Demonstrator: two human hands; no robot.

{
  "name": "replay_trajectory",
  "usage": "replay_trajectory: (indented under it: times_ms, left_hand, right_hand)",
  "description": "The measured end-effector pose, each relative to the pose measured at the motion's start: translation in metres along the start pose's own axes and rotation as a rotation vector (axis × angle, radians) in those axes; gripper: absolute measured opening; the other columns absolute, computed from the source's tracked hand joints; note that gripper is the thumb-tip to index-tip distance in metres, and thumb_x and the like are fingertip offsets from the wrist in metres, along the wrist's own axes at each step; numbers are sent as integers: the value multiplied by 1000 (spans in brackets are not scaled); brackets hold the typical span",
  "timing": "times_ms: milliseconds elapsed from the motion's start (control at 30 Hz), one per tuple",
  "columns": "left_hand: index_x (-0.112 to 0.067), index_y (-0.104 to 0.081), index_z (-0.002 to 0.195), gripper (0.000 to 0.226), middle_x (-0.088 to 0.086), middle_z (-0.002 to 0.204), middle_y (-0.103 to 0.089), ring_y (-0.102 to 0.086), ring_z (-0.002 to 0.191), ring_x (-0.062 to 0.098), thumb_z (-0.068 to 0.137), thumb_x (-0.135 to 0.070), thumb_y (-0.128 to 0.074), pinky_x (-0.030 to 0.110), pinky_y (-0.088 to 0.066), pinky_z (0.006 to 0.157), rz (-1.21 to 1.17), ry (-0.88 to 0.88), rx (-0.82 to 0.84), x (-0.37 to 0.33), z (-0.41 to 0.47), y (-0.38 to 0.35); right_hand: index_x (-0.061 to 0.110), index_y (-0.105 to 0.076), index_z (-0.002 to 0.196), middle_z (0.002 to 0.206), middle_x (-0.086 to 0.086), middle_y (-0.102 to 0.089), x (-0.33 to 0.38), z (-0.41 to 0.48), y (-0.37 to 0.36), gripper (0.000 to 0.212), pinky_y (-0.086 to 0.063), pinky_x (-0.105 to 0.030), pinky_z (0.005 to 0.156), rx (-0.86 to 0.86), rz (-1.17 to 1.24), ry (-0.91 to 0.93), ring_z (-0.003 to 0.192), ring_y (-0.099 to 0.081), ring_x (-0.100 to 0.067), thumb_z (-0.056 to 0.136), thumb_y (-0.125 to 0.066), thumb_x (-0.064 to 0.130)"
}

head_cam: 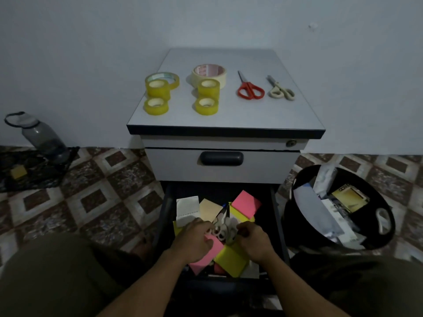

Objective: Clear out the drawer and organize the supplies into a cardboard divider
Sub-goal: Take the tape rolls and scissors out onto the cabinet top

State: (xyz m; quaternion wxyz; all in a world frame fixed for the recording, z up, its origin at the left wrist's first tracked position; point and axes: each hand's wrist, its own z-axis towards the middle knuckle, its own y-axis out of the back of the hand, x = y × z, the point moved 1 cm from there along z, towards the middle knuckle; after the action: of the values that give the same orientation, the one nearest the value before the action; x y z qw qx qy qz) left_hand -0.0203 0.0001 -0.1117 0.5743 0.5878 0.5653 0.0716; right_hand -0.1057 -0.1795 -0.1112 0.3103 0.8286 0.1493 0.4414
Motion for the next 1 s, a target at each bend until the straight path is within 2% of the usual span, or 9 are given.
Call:
replay_trajectory:
  times_ms: [133, 233, 367, 533, 667, 767, 867, 1000]
  left_hand:
    - [-35, -47, 142, 53, -5, 132, -37, -41, 124, 17, 91, -26, -59, 36, -45, 101, 112, -16, -30, 6, 2, -13]
    - [-40, -37, 148, 60, -2, 132, -31, -36, 124, 19, 92, -26, -57, 36, -45, 101, 192, -30, -37, 8, 3, -17]
    - [-42, -39, 147, 59, 1, 133, -30, -34, 125, 21, 93, -24, -55, 37, -44, 101, 255, -74, -70, 9, 6, -23]
    - [-36, -61, 126, 37, -3, 133, -32, -36, 125, 16, 91, -22, -61, 31, -42, 103, 201, -94, -147, 11, 9, -26]
    - [-28, -70, 105, 16, -4, 127, -41, -41, 121, 15, 90, -23, -68, 26, -41, 97, 148, -132, -223, 16, 10, -26]
    - [-27, -70, 99, 10, -7, 124, -43, -37, 118, 11, 89, -25, -69, 23, -36, 96, 113, -161, -243, 18, 11, -24]
    - [-29, -66, 93, 7, -11, 116, -45, -38, 113, 9, 88, -26, -71, 26, -37, 96, 31, -165, -229, 13, 10, -19]
    - [-44, -50, 79, 31, -18, 98, -49, -46, 100, 16, 86, -22, -70, 32, -44, 85, -111, -155, -171, 6, 8, -13]
  right_hand:
    - [16, -61, 125, 122, -6, -66, -4, 6, -11, 37, -46, -23, 84, 5, 1, 15, 110, -63, -22, 89, -66, 20]
    - [18, -61, 122, 115, -5, -68, -4, 10, -15, 35, -46, -21, 77, -24, -3, 11, 104, -64, -22, 88, -66, 18]
    - [19, -63, 115, 91, 4, -59, -2, 10, -21, 25, -42, -22, 68, -94, 32, 19, 85, -58, -15, 90, -63, 13]
    - [22, -64, 102, 79, 13, -56, -3, 12, -23, 22, -43, -23, 68, -134, 84, -21, 85, -61, -16, 84, -65, 9]
    - [31, -60, 90, 88, 9, -66, -5, 12, -21, 25, -54, -32, 77, -157, 187, -66, 90, -66, -19, 80, -68, 9]
    - [20, -64, 104, 99, -1, -70, -9, 12, -17, 18, -50, -26, 74, -234, 213, -119, 91, -65, -20, 86, -67, 20]
    - [12, -65, 109, 102, -8, -68, -10, 11, -11, 21, -46, -25, 76, -282, 265, -170, 97, -63, -26, 89, -64, 18]
    - [18, -67, 104, 97, -6, -69, -4, 9, -2, 19, -54, -35, 82, -329, 347, -200, 93, -64, -27, 86, -62, 16]
